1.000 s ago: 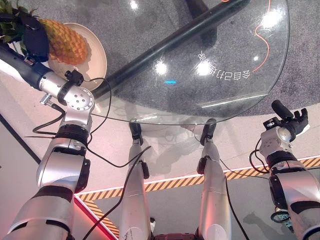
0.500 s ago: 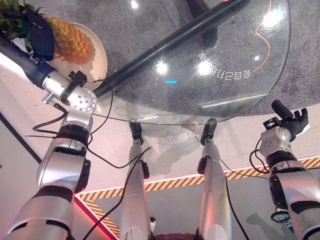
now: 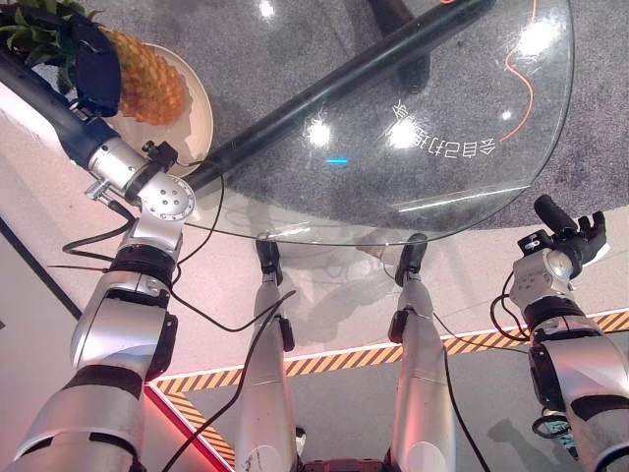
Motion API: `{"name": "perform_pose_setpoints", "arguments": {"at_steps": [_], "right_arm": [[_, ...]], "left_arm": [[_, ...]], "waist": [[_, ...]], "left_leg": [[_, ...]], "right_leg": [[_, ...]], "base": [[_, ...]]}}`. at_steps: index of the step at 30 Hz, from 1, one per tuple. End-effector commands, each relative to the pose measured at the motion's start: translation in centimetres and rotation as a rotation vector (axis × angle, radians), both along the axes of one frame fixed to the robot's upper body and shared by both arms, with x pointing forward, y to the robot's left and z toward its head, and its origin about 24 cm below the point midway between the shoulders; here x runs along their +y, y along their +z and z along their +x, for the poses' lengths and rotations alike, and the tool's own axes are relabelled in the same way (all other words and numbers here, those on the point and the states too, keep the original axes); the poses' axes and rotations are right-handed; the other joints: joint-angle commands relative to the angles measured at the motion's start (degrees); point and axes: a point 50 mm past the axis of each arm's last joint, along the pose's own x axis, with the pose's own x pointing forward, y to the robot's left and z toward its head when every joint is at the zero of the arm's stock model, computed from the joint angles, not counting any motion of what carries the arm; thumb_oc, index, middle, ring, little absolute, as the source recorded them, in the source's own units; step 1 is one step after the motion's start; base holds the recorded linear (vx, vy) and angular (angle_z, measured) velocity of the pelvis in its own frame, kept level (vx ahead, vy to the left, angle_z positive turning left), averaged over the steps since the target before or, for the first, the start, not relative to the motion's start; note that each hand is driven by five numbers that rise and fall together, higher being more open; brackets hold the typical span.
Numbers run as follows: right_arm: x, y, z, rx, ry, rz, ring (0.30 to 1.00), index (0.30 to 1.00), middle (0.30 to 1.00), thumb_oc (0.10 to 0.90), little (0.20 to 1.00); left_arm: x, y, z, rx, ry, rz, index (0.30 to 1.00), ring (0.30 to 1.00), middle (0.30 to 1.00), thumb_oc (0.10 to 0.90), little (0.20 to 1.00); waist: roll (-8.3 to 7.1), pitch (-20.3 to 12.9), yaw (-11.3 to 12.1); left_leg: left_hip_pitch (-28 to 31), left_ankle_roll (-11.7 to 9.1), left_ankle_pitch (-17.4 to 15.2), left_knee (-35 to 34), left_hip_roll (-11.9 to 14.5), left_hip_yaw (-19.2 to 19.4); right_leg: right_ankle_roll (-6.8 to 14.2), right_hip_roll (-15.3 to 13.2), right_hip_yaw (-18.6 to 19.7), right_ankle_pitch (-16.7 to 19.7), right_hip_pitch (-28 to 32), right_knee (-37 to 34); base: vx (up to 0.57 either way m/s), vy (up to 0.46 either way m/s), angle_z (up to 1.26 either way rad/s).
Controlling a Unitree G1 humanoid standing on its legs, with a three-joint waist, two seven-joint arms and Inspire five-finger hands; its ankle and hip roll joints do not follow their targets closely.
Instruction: Pick up the fruit to the plate
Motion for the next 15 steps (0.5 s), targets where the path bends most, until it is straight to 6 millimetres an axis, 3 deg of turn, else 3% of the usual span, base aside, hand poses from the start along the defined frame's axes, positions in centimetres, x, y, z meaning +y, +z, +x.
{"name": "perform_pose_setpoints", "arguments": {"at_steps": [1,15], "right_arm": [[-3.2,0.95,-1.91,-0.038,-0.136,-0.054,0.9,0.9,0.9,0.8,0.9],[-3.13,0.91,-1.91,-0.04,-0.137,-0.052,0.9,0.9,0.9,0.8,0.9]], "left_arm": [[1.63,4.12,-1.61,-0.195,0.079,0.012,0.3,0.3,0.3,0.1,0.2],[1.6,3.14,-1.53,-0.178,0.058,0.013,0.3,0.3,0.3,0.1,0.2]], "waist": [[-1.39,-1.1,1.2],[-1.73,-1.1,1.5]], "left_leg": [[-1.7,-0.5,-5.3,6.5,-0.6,-2.7],[-2.1,-0.4,-5.6,7.4,-0.6,-3.2]], "right_leg": [[-1.2,3.2,-0.4,-1.6,-1.2,2.7],[-1.4,3.4,-0.6,-2.1,-1.5,3.7]], "base": [[0.0,0.0,0.0],[0.0,0.0,0.0]]}}
